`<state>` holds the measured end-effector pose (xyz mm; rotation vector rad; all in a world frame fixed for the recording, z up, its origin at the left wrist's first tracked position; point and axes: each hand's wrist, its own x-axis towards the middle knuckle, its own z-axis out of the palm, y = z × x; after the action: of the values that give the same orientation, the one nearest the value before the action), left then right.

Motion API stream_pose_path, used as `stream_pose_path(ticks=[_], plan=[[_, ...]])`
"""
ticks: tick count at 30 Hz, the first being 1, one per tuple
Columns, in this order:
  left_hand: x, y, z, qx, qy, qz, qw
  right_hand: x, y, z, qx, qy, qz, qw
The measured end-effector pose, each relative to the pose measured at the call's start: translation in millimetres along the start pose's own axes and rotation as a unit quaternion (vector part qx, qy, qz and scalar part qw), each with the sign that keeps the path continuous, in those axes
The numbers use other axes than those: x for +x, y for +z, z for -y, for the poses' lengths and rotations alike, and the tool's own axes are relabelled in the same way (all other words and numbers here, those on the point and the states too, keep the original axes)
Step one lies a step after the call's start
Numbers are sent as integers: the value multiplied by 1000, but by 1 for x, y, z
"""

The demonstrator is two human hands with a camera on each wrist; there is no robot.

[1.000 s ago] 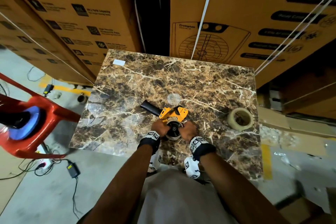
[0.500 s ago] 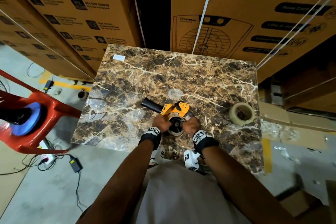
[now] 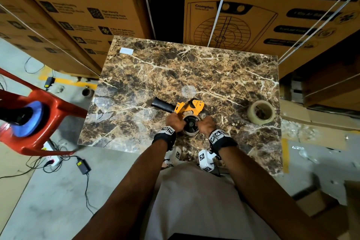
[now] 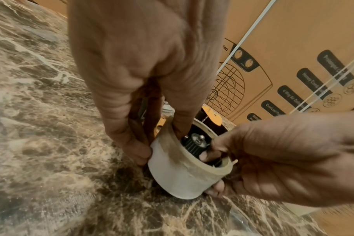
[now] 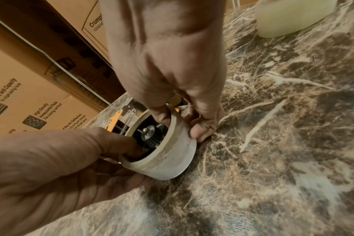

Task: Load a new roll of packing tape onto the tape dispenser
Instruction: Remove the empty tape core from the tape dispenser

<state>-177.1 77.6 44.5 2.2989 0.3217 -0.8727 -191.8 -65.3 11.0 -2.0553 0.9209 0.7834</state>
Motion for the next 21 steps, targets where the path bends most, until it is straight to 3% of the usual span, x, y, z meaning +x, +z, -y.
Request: stream_pose_path(ticks=[7, 13, 18, 21], plan=[[-6, 2, -3, -18, -10, 6, 1000, -11, 0, 1, 35, -28, -58, 997], [-9, 2, -2, 0, -1, 64, 998, -15, -5, 3, 87, -46, -69, 993], [-15, 1, -3, 41, 66, 31, 996, -17, -13, -7, 171, -106, -64, 977], [-18, 4, -3, 37, 64, 14, 997, -20, -13, -9, 137, -82, -76, 984]])
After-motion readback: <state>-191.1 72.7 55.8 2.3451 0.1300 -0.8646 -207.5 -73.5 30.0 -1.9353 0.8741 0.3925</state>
